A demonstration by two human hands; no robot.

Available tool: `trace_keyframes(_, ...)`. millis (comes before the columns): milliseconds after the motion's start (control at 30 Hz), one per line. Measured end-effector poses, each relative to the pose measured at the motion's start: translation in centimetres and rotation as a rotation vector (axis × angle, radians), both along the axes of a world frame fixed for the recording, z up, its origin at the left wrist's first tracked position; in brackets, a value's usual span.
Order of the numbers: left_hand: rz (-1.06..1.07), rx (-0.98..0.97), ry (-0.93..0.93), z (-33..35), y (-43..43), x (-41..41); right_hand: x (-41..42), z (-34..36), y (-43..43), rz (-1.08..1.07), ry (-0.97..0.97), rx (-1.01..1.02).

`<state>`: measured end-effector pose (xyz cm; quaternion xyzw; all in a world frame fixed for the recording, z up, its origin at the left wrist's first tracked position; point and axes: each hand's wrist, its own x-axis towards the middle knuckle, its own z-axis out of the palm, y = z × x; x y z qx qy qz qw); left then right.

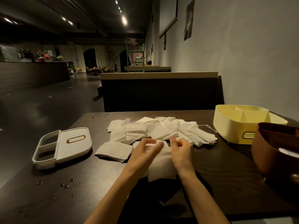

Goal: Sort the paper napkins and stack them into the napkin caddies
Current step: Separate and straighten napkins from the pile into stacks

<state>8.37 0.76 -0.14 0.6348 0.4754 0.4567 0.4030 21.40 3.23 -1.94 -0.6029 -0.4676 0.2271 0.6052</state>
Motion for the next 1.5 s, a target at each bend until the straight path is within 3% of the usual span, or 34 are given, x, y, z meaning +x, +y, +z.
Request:
trace_keyframes(100,-0.134,0.03,0.103,-0.9,-0.1,-1.4,-0.2,0.2,-0.1,0.007,-0.011,0.008)
trace_keyframes(200,-0.113,0.11,0.123,-1.3,0.0,-2.0,-0.1,0.5,-0.5,0.015,-0.027,0.029)
trace_keyframes(600,-0.13,0.034,-0.017,-1.7,0.0,-0.5,0.9,1.1,-1.7,0.05,-0.047,-0.051)
trace_keyframes(833,-0.172,-0.036,-0.161,-0.8,0.4,-1.1,4.3,2.0,-3.3,0.424,-0.139,-0.29)
trace_keyframes(1033,-0.315,-0.294,-0.233,2.1,1.0,0.1,7.3,4.9,-4.3,0.585,0.167,-0.359)
trace_keyframes(1167,-0.336,-0.395,-0.219,4.5,1.3,1.9,9.3,7.3,-4.8,0.541,0.197,-0.389)
trace_keyframes(1500,-0.537,-0.433,-0.177,10.2,2.9,12.6,18.6,13.4,-7.5,0.264,0.274,-0.349)
